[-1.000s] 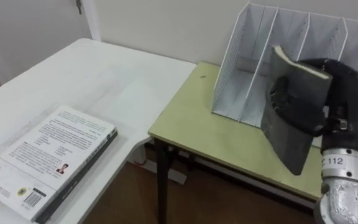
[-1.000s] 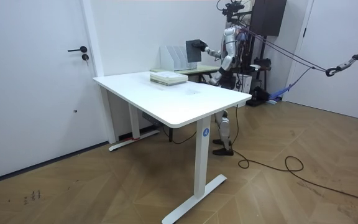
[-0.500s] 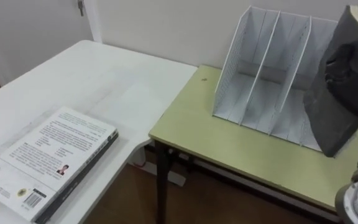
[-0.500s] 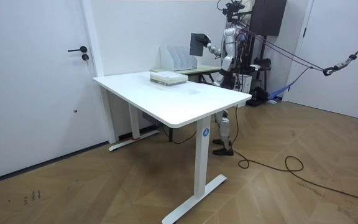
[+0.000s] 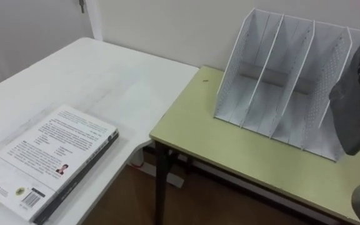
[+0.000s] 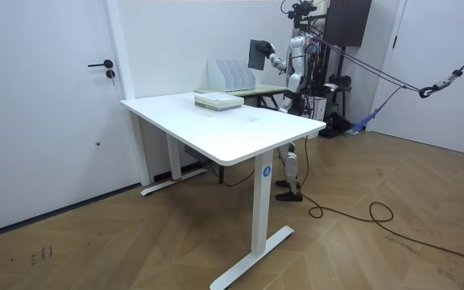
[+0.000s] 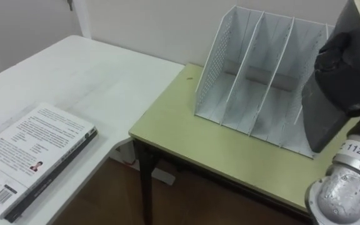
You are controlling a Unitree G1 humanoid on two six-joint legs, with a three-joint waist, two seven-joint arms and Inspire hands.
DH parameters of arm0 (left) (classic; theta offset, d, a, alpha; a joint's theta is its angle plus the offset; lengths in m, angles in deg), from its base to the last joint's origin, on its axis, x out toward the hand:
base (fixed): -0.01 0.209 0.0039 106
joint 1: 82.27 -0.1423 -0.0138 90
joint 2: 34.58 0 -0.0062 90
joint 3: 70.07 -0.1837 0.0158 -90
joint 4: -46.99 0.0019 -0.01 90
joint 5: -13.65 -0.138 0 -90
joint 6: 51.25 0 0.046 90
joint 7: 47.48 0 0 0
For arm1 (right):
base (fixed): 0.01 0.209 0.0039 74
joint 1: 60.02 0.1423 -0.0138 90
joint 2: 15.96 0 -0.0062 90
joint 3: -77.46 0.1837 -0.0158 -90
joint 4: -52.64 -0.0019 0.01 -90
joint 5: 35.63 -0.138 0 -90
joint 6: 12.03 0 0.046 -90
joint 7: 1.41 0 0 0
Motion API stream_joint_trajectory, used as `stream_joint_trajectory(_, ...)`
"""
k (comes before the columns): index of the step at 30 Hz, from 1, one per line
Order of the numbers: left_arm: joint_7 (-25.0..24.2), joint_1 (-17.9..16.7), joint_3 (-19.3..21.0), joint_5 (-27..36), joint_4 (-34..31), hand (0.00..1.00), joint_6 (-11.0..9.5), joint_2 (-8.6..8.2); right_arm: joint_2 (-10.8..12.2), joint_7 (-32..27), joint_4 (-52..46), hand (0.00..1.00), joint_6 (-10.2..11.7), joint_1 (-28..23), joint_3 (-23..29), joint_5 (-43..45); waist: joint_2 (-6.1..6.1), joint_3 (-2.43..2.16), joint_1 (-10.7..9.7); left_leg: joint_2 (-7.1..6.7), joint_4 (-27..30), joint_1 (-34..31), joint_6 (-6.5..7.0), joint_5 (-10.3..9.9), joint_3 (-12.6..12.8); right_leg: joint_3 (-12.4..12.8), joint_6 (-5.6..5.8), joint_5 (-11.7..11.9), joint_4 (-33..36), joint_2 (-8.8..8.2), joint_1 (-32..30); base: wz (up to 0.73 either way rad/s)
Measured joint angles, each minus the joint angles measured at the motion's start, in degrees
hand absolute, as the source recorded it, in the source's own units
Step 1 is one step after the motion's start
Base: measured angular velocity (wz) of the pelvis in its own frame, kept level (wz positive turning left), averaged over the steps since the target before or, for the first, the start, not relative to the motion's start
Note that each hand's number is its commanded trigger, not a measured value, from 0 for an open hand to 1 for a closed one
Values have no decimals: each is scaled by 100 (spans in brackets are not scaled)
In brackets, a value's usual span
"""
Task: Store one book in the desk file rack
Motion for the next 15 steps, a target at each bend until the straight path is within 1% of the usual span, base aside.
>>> stream_joint_trajectory(6,117,-52,18,-3,5,0,0,-2,0,-88,26,100,-1,0,-3,-161,-10,8,19,0,-14,-15,-4,-3,-6,-12,0,0,12,0,0,0)
stream_joint_trajectory(9,117,-44,157,-2,94,0,0,-13,0,-80,33,100,-4,0,-10,-195,-33,22,63,6,-15,-12,-5,-3,-7,-21,0,0,13,4,33,0)
stream_joint_trajectory(11,117,-6,228,-10,196,0,0,-17,-2,-46,33,100,-7,7,-7,-190,-58,35,114,8,-14,-5,-5,-3,-21,-75,-1,0,13,-3,54,4)
stream_joint_trajectory(13,111,37,237,-20,247,0,0,-17,-2,43,33,100,-7,32,-8,-181,-70,36,146,6,-14,-6,-5,-4,-38,-159,-1,0,14,-16,60,5)
stream_joint_trajectory(15,93,41,314,-63,255,0,0,-20,-5,121,47,100,-7,56,-8,-180,-87,35,160,6,-13,-3,-5,-4,-54,-180,-1,0,14,-19,75,5)
